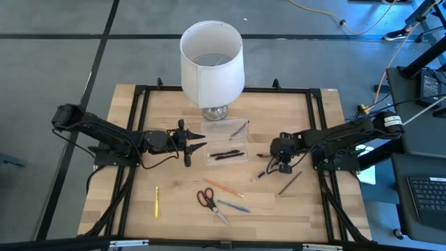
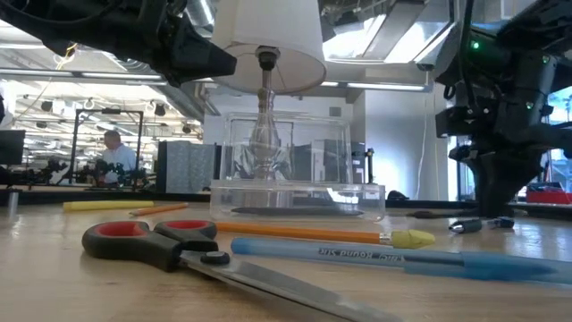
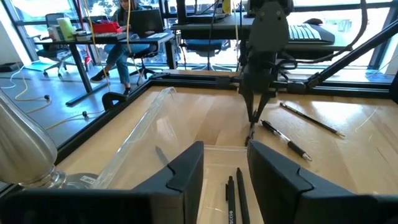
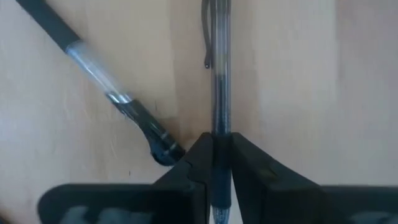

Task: Pick & place school supplies into a supply box
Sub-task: Put the black pen into the transparent supply box, then put the yellow pen into the transparent supply box

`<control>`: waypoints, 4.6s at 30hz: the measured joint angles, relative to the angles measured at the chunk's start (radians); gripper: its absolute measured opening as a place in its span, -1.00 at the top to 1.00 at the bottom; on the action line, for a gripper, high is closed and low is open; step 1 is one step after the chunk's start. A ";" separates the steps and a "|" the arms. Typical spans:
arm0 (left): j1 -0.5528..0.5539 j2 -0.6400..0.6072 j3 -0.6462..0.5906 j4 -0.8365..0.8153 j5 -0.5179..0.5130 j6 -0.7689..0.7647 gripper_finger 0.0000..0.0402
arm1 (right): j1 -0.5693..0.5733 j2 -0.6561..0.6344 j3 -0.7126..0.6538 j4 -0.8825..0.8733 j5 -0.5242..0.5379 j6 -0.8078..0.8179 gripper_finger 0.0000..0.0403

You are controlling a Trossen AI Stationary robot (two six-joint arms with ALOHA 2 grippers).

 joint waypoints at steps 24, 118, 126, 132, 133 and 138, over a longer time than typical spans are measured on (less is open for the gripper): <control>-0.001 0.000 0.000 0.000 0.002 -0.002 0.40 | 0.045 0.080 0.224 0.342 0.120 -0.105 0.76; 0.027 -0.020 0.260 -1.272 -0.213 -0.807 0.29 | 0.139 -0.157 -0.021 0.232 0.212 0.131 0.41; 0.029 -0.019 0.260 -1.282 -0.102 -0.902 0.09 | 0.139 -0.157 -0.021 0.231 0.212 0.131 0.41; 0.066 0.023 0.260 -1.455 -0.036 -1.118 0.17 | 0.139 -0.157 -0.021 0.230 0.212 0.131 0.41; 0.072 0.033 0.260 -1.467 -0.016 -1.141 0.18 | 0.139 -0.157 -0.021 0.231 0.212 0.131 0.41; 0.091 0.108 0.260 -1.466 0.032 -1.163 0.25 | 0.139 -0.157 -0.021 0.231 0.212 0.131 0.41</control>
